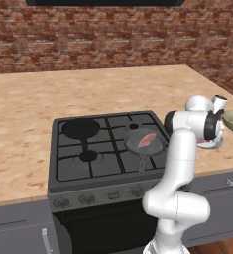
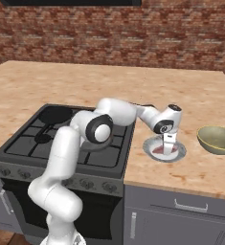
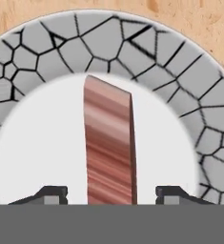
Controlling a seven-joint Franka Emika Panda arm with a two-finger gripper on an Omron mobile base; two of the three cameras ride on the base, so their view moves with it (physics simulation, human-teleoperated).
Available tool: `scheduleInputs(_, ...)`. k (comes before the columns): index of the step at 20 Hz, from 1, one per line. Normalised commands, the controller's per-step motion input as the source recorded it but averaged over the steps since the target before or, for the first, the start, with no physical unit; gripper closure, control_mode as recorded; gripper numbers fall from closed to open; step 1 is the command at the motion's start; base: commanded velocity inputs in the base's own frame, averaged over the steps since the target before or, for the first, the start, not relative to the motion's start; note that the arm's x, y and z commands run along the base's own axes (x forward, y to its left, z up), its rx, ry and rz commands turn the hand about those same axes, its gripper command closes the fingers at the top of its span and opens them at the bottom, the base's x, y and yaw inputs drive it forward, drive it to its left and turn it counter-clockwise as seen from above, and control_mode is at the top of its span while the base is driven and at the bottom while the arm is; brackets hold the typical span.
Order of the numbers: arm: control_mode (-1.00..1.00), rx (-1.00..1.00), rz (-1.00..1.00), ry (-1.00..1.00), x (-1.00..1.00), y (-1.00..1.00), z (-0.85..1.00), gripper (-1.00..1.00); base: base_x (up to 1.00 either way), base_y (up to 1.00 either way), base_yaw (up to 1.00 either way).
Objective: Place one of the steaks on the plate and the other in the bowl. Then place the bowl in the fridge.
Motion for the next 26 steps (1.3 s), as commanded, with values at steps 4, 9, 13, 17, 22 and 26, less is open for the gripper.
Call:
scheduleInputs(4, -1.00, 0.00, 0.00, -0.18, -0.08, 0.10, 0.19, -1.00, 0.00, 0.00, 0.00)
scheduleInputs(9, -1.00, 0.00, 0.00, -0.32, -0.41, 0.02, 0.35, -1.00, 0.00, 0.00, 0.00)
scheduleInputs(13, -1.00, 0.00, 0.00, -0.21, -0.53, 0.20, 0.23, -1.00, 0.00, 0.00, 0.00)
scheduleInputs(17, -1.00, -0.04, 0.02, -0.05, -0.34, 0.49, 0.28, -1.00, 0.00, 0.00, 0.00)
scheduleInputs(22, -1.00, -0.08, 0.14, 0.05, -0.04, 0.46, 0.62, -1.00, 0.00, 0.00, 0.00)
scheduleInputs(26, -1.00, -0.12, 0.20, 0.06, -0.24, 0.34, 0.63, -1.00, 0.00, 0.00, 0.00)
